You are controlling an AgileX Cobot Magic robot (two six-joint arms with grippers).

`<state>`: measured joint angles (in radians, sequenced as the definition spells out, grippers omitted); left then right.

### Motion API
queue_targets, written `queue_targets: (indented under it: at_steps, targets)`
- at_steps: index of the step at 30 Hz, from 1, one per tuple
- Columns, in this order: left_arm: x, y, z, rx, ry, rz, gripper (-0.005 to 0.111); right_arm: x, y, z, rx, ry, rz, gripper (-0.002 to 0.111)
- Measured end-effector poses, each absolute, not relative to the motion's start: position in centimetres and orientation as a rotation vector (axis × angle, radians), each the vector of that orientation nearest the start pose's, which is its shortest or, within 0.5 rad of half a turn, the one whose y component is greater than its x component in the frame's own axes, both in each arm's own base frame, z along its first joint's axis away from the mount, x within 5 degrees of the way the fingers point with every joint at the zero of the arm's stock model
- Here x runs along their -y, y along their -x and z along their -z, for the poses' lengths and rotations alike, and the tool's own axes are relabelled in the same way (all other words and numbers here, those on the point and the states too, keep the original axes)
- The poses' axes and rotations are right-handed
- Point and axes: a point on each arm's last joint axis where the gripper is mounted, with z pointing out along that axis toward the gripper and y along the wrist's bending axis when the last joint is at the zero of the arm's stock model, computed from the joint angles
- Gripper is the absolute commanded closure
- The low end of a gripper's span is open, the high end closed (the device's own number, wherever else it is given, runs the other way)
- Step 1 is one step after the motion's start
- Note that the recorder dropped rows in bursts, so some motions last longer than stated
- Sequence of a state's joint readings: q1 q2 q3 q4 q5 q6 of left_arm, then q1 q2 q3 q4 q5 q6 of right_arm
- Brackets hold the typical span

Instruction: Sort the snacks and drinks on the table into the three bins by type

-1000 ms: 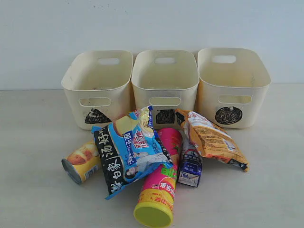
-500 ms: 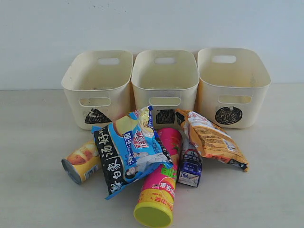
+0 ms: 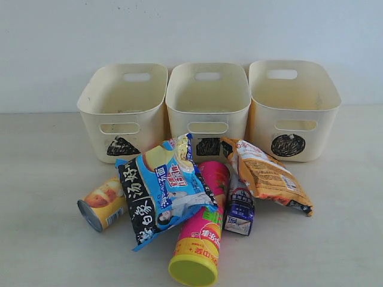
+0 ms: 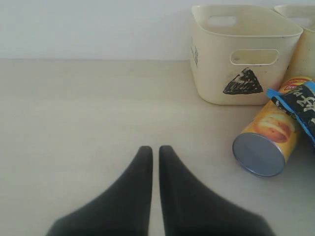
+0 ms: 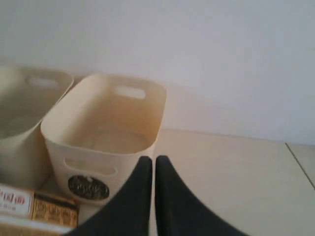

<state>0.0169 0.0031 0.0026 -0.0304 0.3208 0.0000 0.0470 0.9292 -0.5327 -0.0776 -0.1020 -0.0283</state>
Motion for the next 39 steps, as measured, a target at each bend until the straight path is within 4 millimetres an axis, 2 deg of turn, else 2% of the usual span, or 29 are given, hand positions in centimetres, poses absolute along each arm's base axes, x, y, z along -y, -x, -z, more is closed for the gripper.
queue_targets:
  at_steps: [8,13,15,17,18,19,21,24,25,31,35,39]
  targets:
    - [0.0,-5.4,-18.3,-1.81,0.035,0.017,0.103,-3.1,-22.8,-28.3,-2.087,0.532,0.163,0.108]
    - [0.0,-5.4,-18.3,-1.81,0.035,0.017,0.103,-4.2,-23.0,-26.7,-2.117,0.95,0.289,0.108]
    - [0.0,-5.4,-18.3,-1.81,0.035,0.017,0.103,-4.7,-23.2,-26.3,-2.101,1.033,0.301,0.107]
    - [0.0,-5.4,-18.3,-1.81,0.035,0.017,0.103,-5.1,-23.6,-25.9,-2.08,1.085,0.309,0.099]
    - [0.0,-5.4,-18.3,-1.81,0.035,0.017,0.103,-5.2,-23.8,-25.7,-2.076,1.097,0.313,0.092]
    - [0.0,-5.4,-18.3,-1.81,0.035,0.017,0.103,-5.2,-24.0,-25.4,-2.082,1.109,0.312,0.07]
    - [0.0,-5.4,-18.3,-1.81,0.035,0.017,0.103,-5.4,-24.6,-24.2,-2.119,1.136,0.303,0.044]
    - [0.0,-5.4,-18.3,-1.81,0.035,0.017,0.103,-5.6,-25.2,-22.8,-2.174,1.136,0.272,0.013]
    - [0.0,-5.4,-18.3,-1.81,0.035,0.017,0.103,-5.6,-25.4,-22.4,-2.192,1.136,0.26,0.005]
    - [0.0,-5.4,-18.3,-1.81,0.035,0.017,0.103,-6.1,-26.7,-19.2,-2.285,1.127,0.199,0.003]
    - [0.0,-5.4,-18.3,-1.81,0.035,0.017,0.103,-6.5,-27.5,-18.0,-2.293,1.075,0.164,0.003]
    - [0.0,-5.4,-18.3,-1.81,0.035,0.017,0.103,-8.3,-27.6,-17.3,-2.244,1.134,0.141,0.003]
